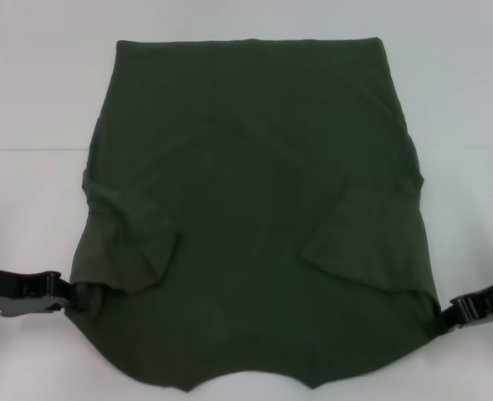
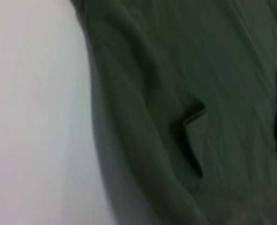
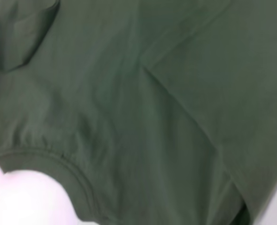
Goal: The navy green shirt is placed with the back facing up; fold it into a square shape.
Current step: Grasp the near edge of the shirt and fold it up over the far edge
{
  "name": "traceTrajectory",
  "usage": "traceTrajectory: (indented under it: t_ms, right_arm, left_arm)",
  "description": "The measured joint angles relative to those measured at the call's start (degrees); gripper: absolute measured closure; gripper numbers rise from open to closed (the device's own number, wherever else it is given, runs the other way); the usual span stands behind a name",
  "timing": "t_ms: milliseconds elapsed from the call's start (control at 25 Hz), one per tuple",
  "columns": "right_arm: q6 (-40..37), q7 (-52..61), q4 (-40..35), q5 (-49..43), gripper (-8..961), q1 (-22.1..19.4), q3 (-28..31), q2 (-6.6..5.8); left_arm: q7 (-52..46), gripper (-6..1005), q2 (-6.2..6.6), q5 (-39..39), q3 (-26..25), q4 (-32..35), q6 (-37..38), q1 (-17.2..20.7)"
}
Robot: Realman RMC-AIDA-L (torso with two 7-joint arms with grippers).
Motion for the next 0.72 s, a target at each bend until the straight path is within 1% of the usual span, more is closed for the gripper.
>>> traceTrajectory:
  t_ms: [80, 240, 280, 320, 400, 480, 600, 720]
  right_arm:
    - [-2.77, -0.89, -0.16, -0.04, 885, -0.02, -0.01, -0.34]
    - [-5.53, -2.06, -0.16, -0.11, 883, -0.08, -0.02, -0.61]
    - [-7.46, -2.99, -0.13, -0.14, 882, -0.18, -0.01, -0.83]
    - [-7.46, -2.99, -0.13, -0.14, 882, -0.18, -0.01, -0.83]
    - [-9.59, -4.11, 0.13, -0.15, 881, -0.33, -0.01, -1.11]
    - [-11.85, -5.5, 0.48, -0.17, 879, -0.5, -0.05, -1.27]
    - [-15.32, -8.21, 0.82, -0.79, 878, -0.66, -0.12, -1.37]
    - [-18.26, -10.73, 1.05, -2.22, 876, -0.78, -0.43, -1.08]
  left_arm:
    - [0.39, 939, 0.41, 0.0, 0.01, 0.0, 1.72, -0.17]
    - [0.58, 939, 1.34, 0.23, 0.24, -0.12, 5.16, -0.33]
    - [0.57, 939, 1.6, 0.37, 0.33, -0.22, 6.37, -0.35]
    - [0.57, 940, 1.82, 0.46, 0.4, -0.3, 7.37, -0.36]
    - [0.57, 941, 2.34, 0.56, 0.53, -0.36, 9.98, -0.36]
    - [0.65, 941, 2.96, 1.11, 0.64, -0.46, 14.28, -0.12]
    - [1.0, 940, 3.23, 2.9, 0.56, -0.53, 19.02, 0.09]
    - [1.25, 939, 3.24, 4.83, 0.44, -0.65, 23.19, 0.38]
